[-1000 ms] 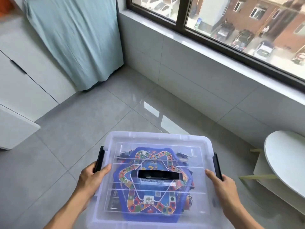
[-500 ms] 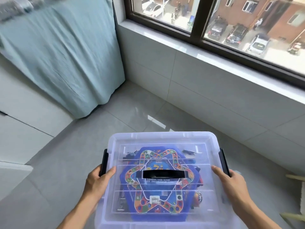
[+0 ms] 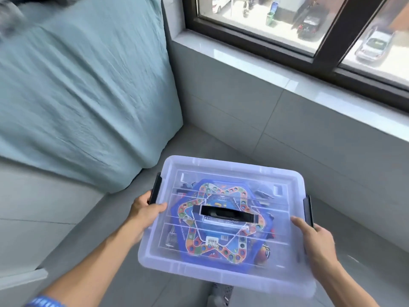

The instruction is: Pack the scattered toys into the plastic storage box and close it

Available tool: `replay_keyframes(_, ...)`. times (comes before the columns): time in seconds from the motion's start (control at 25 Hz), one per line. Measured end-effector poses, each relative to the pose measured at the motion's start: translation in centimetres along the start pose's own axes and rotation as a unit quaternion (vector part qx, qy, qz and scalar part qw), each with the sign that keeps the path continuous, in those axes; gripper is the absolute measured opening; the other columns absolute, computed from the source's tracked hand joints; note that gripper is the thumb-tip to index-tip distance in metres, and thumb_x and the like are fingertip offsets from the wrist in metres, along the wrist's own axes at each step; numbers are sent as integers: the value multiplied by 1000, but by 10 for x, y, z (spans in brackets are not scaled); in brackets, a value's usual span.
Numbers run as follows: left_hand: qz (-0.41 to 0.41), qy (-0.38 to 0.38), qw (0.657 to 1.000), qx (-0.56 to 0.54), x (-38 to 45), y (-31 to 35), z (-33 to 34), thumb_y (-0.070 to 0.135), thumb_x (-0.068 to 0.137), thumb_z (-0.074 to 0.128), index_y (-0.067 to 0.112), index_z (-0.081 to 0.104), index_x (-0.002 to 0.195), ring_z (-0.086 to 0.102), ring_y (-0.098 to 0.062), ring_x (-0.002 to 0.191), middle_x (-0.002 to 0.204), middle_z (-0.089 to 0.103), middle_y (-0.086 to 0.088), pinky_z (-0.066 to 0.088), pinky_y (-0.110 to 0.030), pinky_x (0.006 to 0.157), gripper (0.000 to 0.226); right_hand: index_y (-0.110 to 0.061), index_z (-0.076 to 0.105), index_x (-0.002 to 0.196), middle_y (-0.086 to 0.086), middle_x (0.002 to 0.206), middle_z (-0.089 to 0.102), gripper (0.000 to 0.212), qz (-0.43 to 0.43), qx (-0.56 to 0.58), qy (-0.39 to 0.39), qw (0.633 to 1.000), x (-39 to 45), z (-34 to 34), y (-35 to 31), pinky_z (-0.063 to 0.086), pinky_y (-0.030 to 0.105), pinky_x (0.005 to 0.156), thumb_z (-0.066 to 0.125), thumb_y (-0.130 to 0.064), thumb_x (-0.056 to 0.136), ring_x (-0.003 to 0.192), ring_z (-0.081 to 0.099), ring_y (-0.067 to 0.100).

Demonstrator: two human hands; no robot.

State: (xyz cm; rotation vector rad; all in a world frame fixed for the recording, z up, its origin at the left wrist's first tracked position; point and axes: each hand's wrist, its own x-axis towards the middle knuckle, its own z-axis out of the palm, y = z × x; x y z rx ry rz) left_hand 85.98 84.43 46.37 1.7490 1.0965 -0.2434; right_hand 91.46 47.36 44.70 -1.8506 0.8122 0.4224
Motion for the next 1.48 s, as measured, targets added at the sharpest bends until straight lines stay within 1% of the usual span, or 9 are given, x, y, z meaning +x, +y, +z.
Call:
replay_keyframes(0.04,-3,-7,1000,-3,25,16,4,8,80,72,27,64,85,67,-26,82,89,72,0,55,-36,78,22,19,42,124,30,82,51,79,14,2,-1,1000,16,14,-15,29,34,65,77,-36,78,73,39,24)
replay_keyframes(0.2,13,-5,999,39,142,48,7,16,75,74,29,67,93,69,-26,77,86,74,1,59,-40,73,24,-8,56,106,2,101,40,80,27,2,12,1000,91,95,-47,34,33,77,71,-65,52,88,38,20)
replay_keyframes(0.4,49,-11,994,97,330,72,34,16,86,66,23,60,105,64,-24,81,97,69,-4,47,-27,66,20,1,46,139,14,143,48,80,11,59,35,998,200,230,-58,39,43,104,70,-49,81,126,50,31)
replay_keyframes(0.76,205,-53,951,227,577,78,107,5,78,59,21,59,111,62,-23,89,105,67,-5,48,-26,73,36,15,47,131,29,136,51,86,94,160,55,981,346,387,-32,44,41,92,77,-43,75,109,58,36)
replay_keyframes(0.88,247,0,937,247,596,64,110,12,78,63,19,50,136,57,-25,110,127,58,-5,47,-30,90,60,11,54,122,21,101,59,69,52,185,76,978,367,398,-28,46,35,69,75,-40,81,78,58,30)
replay_keyframes(1.0,397,40,863,310,557,24,128,51,85,47,18,36,148,33,-28,141,155,33,-8,23,-38,116,72,1,53,108,11,77,53,41,31,203,50,977,363,408,-32,37,30,49,69,-32,89,62,52,23)
replay_keyframes(1.12,417,7,814,403,504,-35,150,76,87,10,39,23,151,3,-16,150,162,10,5,-3,-44,119,75,-2,54,102,11,80,58,41,21,216,45,975,372,435,-31,46,33,59,67,-39,88,66,57,27)
replay_keyframes(1.24,395,8,822,411,510,-48,148,77,83,-1,53,3,148,-21,-9,146,161,-10,13,-21,-47,114,69,-1,57,98,11,74,57,43,-5,187,71,980,379,451,-30,38,35,59,63,-42,90,63,53,27)
replay_keyframes(1.48,358,-85,814,449,508,-28,137,70,90,26,49,1,150,-27,-9,144,161,-17,11,-19,-45,116,68,1,54,118,14,88,63,56,-41,151,32,987,361,440,-38,49,35,65,61,-47,89,72,61,29)
